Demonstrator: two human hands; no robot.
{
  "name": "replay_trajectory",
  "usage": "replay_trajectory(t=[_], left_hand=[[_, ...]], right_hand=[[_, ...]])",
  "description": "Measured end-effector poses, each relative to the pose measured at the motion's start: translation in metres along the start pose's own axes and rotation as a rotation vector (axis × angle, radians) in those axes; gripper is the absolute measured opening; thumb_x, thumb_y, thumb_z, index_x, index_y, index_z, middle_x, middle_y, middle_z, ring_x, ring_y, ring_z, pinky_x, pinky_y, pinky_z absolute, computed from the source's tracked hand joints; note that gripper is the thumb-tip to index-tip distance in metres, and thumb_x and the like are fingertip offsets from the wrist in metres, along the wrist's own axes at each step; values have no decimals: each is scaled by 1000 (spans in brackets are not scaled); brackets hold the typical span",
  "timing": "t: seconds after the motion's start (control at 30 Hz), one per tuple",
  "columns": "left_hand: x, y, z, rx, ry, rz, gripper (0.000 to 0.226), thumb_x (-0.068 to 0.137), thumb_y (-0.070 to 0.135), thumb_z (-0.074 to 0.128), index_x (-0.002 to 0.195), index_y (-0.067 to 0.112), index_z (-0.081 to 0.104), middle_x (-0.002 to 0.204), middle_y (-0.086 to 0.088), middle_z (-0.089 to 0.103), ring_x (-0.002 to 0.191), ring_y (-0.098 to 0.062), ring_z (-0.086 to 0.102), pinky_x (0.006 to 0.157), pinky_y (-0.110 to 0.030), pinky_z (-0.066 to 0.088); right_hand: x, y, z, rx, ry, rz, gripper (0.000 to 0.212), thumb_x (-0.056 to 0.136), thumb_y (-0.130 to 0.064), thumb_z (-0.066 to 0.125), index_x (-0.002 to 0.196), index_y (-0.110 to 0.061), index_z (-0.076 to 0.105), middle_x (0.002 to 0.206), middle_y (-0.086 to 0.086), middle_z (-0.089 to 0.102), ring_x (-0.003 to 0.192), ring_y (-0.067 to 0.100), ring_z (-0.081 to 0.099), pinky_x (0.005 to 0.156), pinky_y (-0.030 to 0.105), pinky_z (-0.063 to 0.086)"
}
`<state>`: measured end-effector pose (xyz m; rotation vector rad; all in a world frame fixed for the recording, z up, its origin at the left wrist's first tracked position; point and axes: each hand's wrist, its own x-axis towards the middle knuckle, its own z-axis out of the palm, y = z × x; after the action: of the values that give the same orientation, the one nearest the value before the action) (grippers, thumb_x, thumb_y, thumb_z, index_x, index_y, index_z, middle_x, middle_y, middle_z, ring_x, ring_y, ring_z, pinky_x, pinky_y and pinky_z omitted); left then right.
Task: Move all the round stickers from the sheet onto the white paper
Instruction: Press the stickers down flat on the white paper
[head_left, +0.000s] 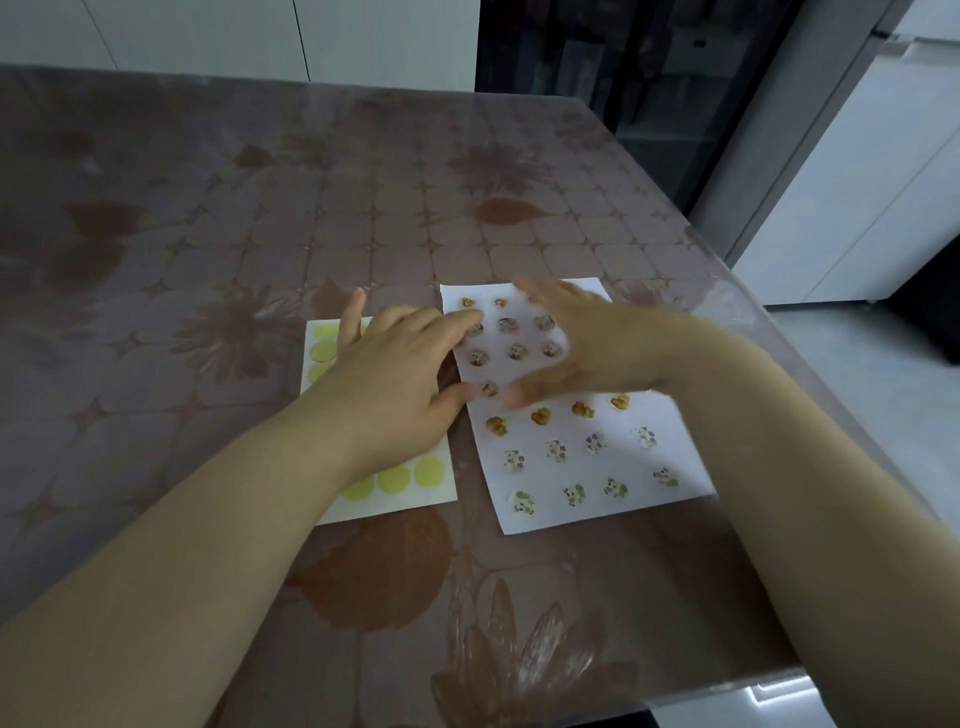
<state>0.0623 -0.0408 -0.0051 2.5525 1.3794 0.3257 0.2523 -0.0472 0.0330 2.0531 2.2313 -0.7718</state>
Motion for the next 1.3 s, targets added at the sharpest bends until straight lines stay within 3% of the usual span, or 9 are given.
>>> replay_trajectory(t=[0.13, 0.3, 0.47, 0.63, 0.8, 1.0, 1.3], left_hand=[[-1, -1, 1, -16, 12, 3, 55, 93, 42, 42, 145, 33, 24, 137, 16, 41, 138, -9, 20, 116, -42, -14], [-2, 0, 3, -25, 13, 0, 56, 92, 47, 39, 144, 33, 26, 140, 16, 38, 138, -7, 18, 116, -42, -15], [-4, 3, 1, -5, -45, -1, 83, 76, 73, 46, 145, 37, 20, 144, 15, 34, 140, -8, 12, 116, -44, -16], [-3, 3, 0, -1, -59, -7, 87, 72, 72, 48, 145, 37, 18, 146, 15, 31, 140, -8, 10, 115, -44, -16], [-4, 3, -1, 4, -64, -4, 86, 72, 72, 47, 145, 37, 18, 147, 14, 31, 141, -8, 10, 115, -44, -16], [-4, 4, 0, 22, -86, -10, 85, 74, 72, 45, 146, 37, 17, 150, 13, 26, 142, -10, 8, 115, -45, -16], [-4, 4, 0, 19, -115, -17, 84, 74, 73, 43, 146, 38, 16, 151, 13, 23, 142, -9, 6, 114, -43, -17]], right_hand=[[-3, 16, -10, 10, 39, 60, 122, 50, -66, 71, 146, -34, 4, 155, -10, 13, 141, 20, 18, 111, 53, 24], [1, 13, -1, -130, 18, 60, 125, 54, -66, 71, 148, -30, -3, 157, -7, 2, 144, 21, 2, 113, 48, 11], [2, 13, -1, -126, 13, 67, 125, 54, -66, 72, 147, -32, -4, 157, -5, 1, 144, 21, 1, 113, 49, 11], [0, 14, -2, -155, -36, 41, 127, 51, -64, 76, 146, -35, -3, 157, -10, 3, 143, 21, 7, 112, 50, 20], [1, 16, -2, -184, -21, 18, 127, 50, -65, 74, 147, -35, -3, 157, -9, 0, 144, 21, 2, 113, 49, 11], [-8, 39, -22, -65, 41, 108, 116, 51, -59, 78, 144, -33, 14, 147, -7, 26, 135, 23, 27, 107, 50, 30], [-5, 38, -16, -65, -17, 85, 125, 51, -53, 83, 146, -36, 3, 153, -11, 17, 138, 19, 22, 107, 45, 32]])
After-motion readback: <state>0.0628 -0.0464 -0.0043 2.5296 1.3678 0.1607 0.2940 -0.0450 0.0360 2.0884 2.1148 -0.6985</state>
